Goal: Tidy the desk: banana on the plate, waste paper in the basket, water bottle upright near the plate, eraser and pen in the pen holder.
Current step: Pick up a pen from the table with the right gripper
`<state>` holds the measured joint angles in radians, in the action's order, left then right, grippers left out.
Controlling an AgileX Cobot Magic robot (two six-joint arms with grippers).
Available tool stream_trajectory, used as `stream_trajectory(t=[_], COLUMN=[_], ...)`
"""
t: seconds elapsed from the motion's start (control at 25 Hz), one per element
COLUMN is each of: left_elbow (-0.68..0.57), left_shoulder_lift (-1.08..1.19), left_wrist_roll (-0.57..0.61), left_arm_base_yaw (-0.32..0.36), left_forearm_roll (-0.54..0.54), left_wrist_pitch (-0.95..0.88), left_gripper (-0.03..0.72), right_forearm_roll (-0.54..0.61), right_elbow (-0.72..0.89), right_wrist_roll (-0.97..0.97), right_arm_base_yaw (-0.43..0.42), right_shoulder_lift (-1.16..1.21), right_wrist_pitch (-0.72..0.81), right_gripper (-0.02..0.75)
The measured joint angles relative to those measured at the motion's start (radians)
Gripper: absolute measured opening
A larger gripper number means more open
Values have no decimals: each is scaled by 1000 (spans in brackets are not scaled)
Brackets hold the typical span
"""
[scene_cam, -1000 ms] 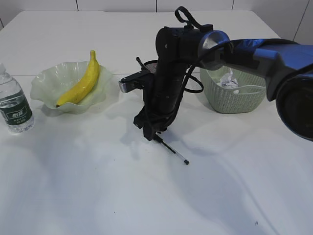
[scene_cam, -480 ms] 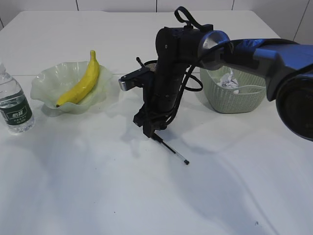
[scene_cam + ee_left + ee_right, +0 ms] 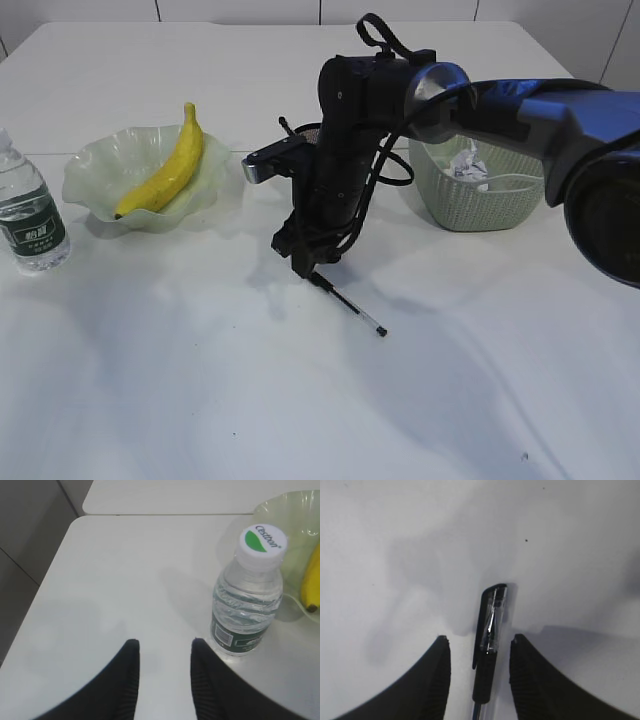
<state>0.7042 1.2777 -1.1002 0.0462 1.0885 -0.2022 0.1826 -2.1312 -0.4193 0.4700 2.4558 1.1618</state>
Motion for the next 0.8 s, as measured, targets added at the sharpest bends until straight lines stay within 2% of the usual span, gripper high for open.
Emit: stream_trajectory(t=[0.8], left_elbow=[0], left_shoulder_lift=[0], left_wrist_roll=[0], left_arm_base_yaw=[0], left_forearm_roll=[-6], left_wrist_pitch=[0], left_gripper=[236], right_forearm_roll=[-11], right_elbow=[0], right_wrist_roll=[19], right_arm_base_yaw=[0], right_shoulder_lift=[0], right_wrist_pitch=[-32], right_gripper=[305])
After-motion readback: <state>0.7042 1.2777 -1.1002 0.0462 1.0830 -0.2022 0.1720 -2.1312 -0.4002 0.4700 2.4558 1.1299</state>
